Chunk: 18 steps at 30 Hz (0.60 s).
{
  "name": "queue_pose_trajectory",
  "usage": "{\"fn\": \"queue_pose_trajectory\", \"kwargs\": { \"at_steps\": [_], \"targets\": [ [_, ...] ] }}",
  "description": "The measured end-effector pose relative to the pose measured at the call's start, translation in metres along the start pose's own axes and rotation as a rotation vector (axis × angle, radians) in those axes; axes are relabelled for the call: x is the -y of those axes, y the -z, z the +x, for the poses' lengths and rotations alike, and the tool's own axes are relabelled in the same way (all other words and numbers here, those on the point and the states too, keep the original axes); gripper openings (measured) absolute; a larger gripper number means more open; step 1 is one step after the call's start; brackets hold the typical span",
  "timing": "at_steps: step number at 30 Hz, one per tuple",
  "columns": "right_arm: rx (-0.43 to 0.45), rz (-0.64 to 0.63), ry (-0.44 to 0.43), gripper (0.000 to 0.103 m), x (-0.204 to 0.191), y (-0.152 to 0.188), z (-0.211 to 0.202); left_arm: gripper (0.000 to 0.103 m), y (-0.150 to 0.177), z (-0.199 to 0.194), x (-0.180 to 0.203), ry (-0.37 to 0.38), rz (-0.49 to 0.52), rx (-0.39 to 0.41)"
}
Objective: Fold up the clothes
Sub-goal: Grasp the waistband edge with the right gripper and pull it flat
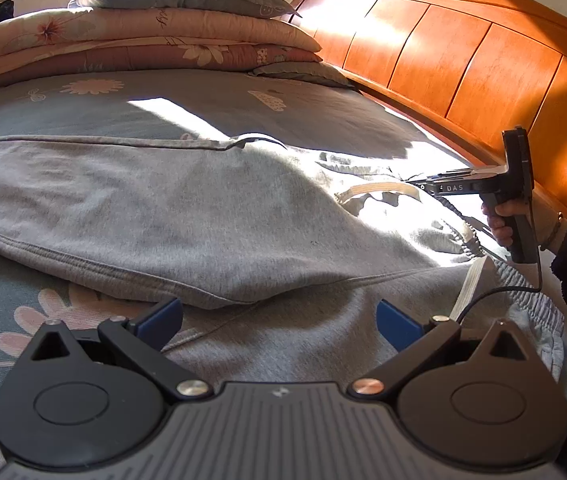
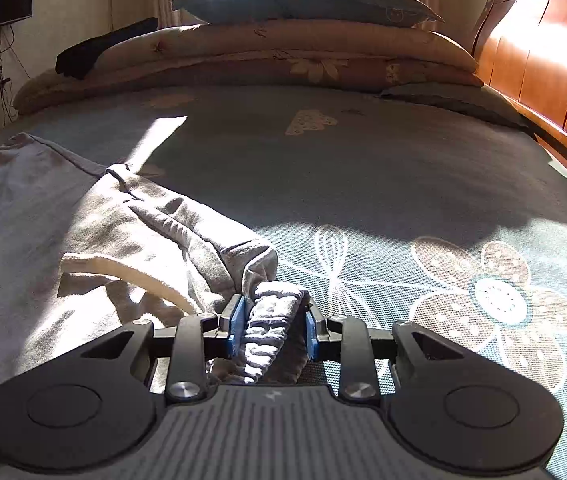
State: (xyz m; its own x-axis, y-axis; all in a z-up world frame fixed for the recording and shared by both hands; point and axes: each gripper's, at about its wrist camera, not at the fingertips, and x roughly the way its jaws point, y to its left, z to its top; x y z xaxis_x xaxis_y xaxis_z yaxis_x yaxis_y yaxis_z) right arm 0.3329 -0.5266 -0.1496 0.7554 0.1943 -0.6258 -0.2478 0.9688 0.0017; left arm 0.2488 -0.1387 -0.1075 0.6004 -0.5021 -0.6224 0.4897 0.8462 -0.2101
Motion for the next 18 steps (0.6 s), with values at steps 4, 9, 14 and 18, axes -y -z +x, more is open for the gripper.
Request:
{"fn": "queue_pose_trajectory", "kwargs": {
  "at_steps": [4, 9, 14, 18],
  "targets": [
    [0.015, 0.045, 0.155, 0.025, -0.004, -0.008, -0.015, 0.102, 0.000, -0.006, -0.002, 0.009, -0.007, 0.010],
    [-0.067, 0.090, 0.204, 0.027, 0.001, -0.007, -0.002, 0.102, 0.001, -0.011, -0.006, 0.014, -0.043, 0.020],
    [-0.034, 0.137, 0.242, 0.049, 0.001, -0.018, -0.021, 0.102, 0.003, -0.018, -0.009, 0.003, -0.042, 0.020],
    [0.022, 0.206, 0.220, 0.050, -0.005, -0.025, -0.065, 0.102, 0.004, -0.026, -0.012, -0.028, -0.039, 0.016]
  ]
}}
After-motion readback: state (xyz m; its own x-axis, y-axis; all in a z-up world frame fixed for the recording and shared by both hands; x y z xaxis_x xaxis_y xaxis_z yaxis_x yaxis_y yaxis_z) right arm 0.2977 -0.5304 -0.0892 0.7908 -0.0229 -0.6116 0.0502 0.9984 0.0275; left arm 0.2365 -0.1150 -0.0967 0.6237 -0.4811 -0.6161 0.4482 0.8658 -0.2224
